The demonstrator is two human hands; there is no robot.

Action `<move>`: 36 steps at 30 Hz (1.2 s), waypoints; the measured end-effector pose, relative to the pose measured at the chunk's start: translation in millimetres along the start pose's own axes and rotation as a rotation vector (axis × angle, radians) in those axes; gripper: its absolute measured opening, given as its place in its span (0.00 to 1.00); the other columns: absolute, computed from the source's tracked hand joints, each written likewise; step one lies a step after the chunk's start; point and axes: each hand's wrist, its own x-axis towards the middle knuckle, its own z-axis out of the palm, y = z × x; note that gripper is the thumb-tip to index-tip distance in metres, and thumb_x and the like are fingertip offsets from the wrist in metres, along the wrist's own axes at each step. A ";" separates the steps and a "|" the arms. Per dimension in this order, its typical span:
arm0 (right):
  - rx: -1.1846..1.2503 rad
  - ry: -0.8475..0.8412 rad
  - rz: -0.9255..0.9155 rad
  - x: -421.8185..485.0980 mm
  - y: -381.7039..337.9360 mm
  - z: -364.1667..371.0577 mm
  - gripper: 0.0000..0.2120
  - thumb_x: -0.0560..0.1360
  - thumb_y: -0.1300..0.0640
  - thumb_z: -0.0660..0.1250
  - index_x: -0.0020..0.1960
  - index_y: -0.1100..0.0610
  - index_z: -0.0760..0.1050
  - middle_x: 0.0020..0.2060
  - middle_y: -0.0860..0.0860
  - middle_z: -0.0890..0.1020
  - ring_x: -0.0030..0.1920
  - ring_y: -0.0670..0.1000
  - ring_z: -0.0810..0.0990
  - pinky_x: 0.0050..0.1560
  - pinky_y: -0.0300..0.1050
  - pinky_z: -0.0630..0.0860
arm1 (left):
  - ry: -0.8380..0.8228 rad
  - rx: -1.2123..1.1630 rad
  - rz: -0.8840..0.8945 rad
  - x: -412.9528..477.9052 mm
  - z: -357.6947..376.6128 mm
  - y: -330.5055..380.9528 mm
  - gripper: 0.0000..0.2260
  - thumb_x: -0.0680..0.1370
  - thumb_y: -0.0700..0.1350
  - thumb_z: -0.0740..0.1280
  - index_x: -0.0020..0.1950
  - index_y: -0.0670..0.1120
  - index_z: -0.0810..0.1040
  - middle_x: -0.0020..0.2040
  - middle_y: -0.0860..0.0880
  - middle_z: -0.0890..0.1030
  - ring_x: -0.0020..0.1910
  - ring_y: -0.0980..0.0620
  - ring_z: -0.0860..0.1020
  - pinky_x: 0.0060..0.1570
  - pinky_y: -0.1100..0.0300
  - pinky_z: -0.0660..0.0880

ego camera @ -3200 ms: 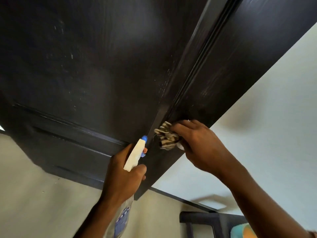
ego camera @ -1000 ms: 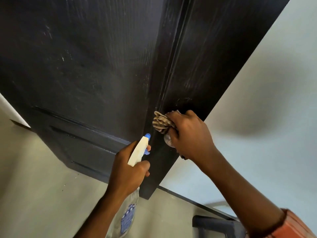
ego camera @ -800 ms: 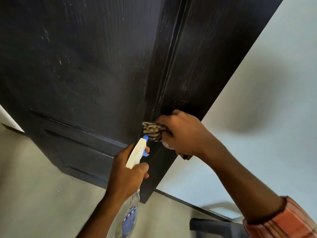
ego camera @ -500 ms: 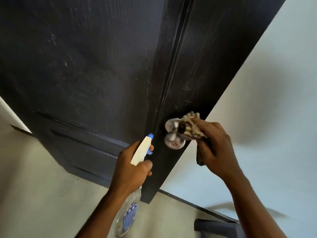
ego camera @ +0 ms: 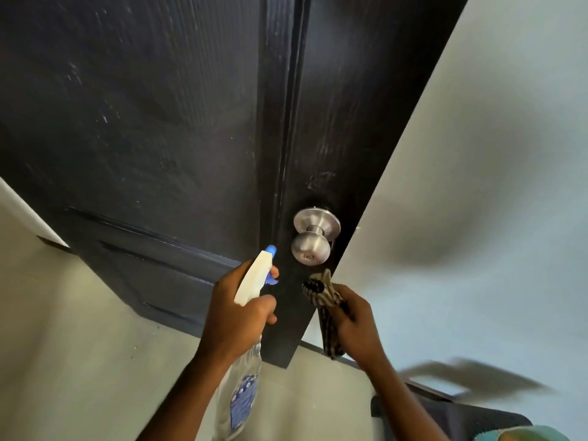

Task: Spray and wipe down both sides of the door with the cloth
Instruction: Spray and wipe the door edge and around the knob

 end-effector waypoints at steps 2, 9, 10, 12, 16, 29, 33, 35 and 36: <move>0.147 0.122 0.035 -8.2 -0.9 1.5 0.14 0.79 0.66 0.62 0.53 0.49 0.79 0.45 0.43 0.84 0.48 0.45 0.81 0.49 0.38 0.75 | 0.017 0.025 -0.004 -3.0 -0.7 2.3 0.09 0.72 0.31 0.70 0.49 0.41 0.77 0.36 0.51 0.77 0.35 0.63 0.80 0.26 0.71 0.74; 0.223 0.333 -0.412 22.3 -62.1 -15.6 0.14 0.77 0.62 0.59 0.60 0.62 0.77 0.53 0.55 0.82 0.55 0.53 0.80 0.56 0.48 0.78 | 0.052 0.059 -0.090 -13.1 8.3 10.0 0.12 0.73 0.32 0.70 0.50 0.45 0.74 0.38 0.53 0.74 0.34 0.71 0.77 0.27 0.76 0.72; 0.148 0.297 -0.476 32.9 -66.4 -14.8 0.16 0.76 0.61 0.59 0.61 0.64 0.77 0.56 0.58 0.81 0.58 0.55 0.79 0.59 0.51 0.77 | 0.062 0.057 -0.096 -14.3 9.0 10.0 0.12 0.73 0.31 0.70 0.50 0.46 0.74 0.38 0.53 0.74 0.34 0.69 0.77 0.27 0.75 0.72; -0.040 0.277 -0.559 49.1 -68.0 -11.0 0.18 0.75 0.60 0.60 0.62 0.64 0.77 0.60 0.58 0.80 0.62 0.54 0.76 0.63 0.49 0.75 | 0.081 0.076 -0.100 -15.9 11.2 11.7 0.12 0.73 0.31 0.70 0.50 0.45 0.75 0.37 0.52 0.75 0.34 0.57 0.80 0.26 0.74 0.73; -0.157 0.410 -0.568 48.2 -47.1 3.7 0.20 0.73 0.63 0.61 0.63 0.63 0.76 0.60 0.57 0.80 0.61 0.56 0.76 0.63 0.44 0.73 | 0.131 0.095 -0.110 -19.7 13.0 14.4 0.13 0.72 0.31 0.70 0.51 0.44 0.73 0.36 0.51 0.74 0.32 0.49 0.78 0.26 0.76 0.72; 0.266 0.261 -0.060 -5.6 13.3 36.2 0.15 0.72 0.67 0.63 0.55 0.58 0.81 0.49 0.49 0.84 0.51 0.45 0.81 0.51 0.43 0.78 | 0.098 0.143 -0.066 -38.4 14.1 9.9 0.09 0.72 0.29 0.69 0.46 0.41 0.77 0.35 0.47 0.76 0.35 0.67 0.78 0.26 0.76 0.70; 0.182 0.550 -0.239 3.6 -8.3 24.7 0.19 0.71 0.72 0.62 0.61 0.67 0.77 0.57 0.57 0.78 0.59 0.51 0.77 0.61 0.41 0.75 | 0.068 0.132 -0.072 -38.7 8.8 4.7 0.13 0.73 0.29 0.69 0.43 0.48 0.75 0.36 0.50 0.76 0.34 0.67 0.78 0.25 0.75 0.71; 0.102 0.598 -0.326 20.0 -14.8 23.8 0.20 0.71 0.73 0.62 0.62 0.68 0.75 0.61 0.61 0.74 0.64 0.54 0.74 0.65 0.42 0.72 | 0.042 0.133 -0.066 -35.9 4.6 4.4 0.12 0.73 0.30 0.69 0.43 0.47 0.75 0.36 0.50 0.76 0.34 0.67 0.78 0.25 0.75 0.71; 0.071 0.610 -0.356 27.3 -15.8 26.3 0.20 0.71 0.73 0.62 0.63 0.69 0.75 0.62 0.62 0.73 0.65 0.55 0.72 0.66 0.43 0.71 | 0.032 0.120 -0.062 -33.9 1.9 4.1 0.13 0.73 0.30 0.69 0.42 0.48 0.75 0.35 0.50 0.76 0.33 0.66 0.79 0.25 0.75 0.71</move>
